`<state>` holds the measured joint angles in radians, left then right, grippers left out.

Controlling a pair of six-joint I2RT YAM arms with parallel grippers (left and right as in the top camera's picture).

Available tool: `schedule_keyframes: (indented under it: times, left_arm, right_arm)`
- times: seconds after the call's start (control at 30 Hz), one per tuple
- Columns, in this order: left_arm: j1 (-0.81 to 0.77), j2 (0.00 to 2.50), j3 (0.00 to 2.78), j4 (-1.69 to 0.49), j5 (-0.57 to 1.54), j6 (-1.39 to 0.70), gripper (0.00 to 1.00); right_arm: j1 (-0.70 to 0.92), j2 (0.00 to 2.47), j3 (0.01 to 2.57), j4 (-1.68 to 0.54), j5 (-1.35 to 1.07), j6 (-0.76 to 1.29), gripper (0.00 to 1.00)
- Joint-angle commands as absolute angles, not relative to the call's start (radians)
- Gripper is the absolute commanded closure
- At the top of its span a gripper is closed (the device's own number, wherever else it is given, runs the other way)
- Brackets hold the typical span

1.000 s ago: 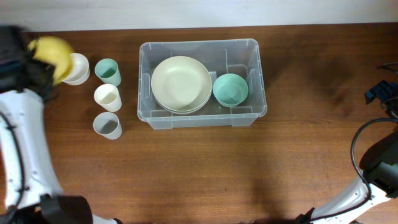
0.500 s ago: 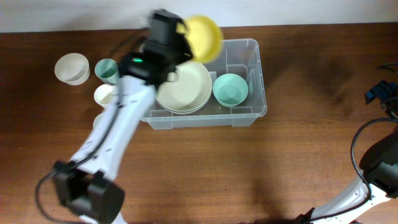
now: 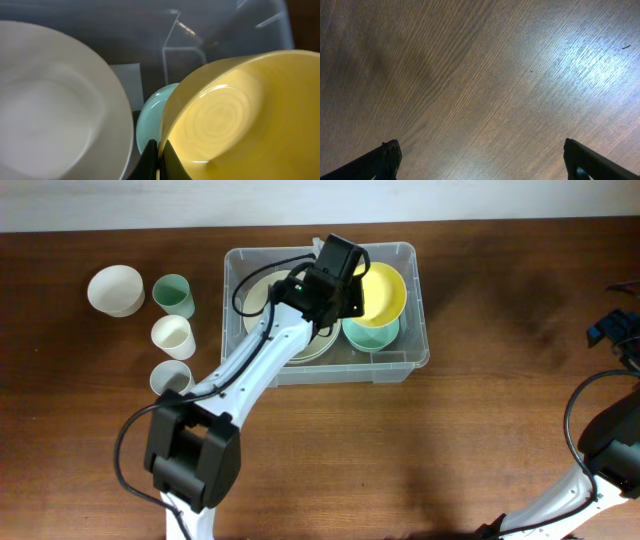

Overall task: Pack container
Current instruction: 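Lower the yellow bowl onto the green bowl and release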

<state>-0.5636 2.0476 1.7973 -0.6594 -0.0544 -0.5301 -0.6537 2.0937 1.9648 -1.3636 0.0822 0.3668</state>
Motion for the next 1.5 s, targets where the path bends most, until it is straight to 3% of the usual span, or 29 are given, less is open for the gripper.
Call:
schedule_keyframes:
  times: [0.0, 0.67, 0.93, 1.2, 1.37, 1.47]
  left_arm:
    - [-0.562, 2.078, 1.805, -0.650, -0.039, -0.498, 0.99]
    - [-0.562, 2.188, 1.805, -0.636, 0.005, -0.494, 0.98]
    - [-0.562, 2.189, 1.805, -0.636, 0.005, -0.494, 0.88]
    - [-0.562, 2.189, 1.805, -0.635, 0.005, -0.494, 0.85]
    - [-0.562, 2.189, 1.805, -0.635, 0.005, -0.495, 0.98]
    - [-0.562, 2.189, 1.806, -0.635, 0.005, -0.495, 0.99]
  right_arm:
    - [-0.655, 2.088, 1.961, -1.364, 0.090, 0.374, 0.01]
    - [-0.655, 2.088, 1.961, -1.364, 0.090, 0.374, 0.01]
    - [-0.655, 2.088, 1.961, -1.364, 0.090, 0.374, 0.01]
    - [-0.655, 2.088, 1.961, -1.364, 0.090, 0.374, 0.02]
    - [-0.655, 2.088, 1.961, -1.364, 0.090, 0.374, 0.01]
    - [-0.655, 2.088, 1.961, -1.364, 0.090, 0.374, 0.01]
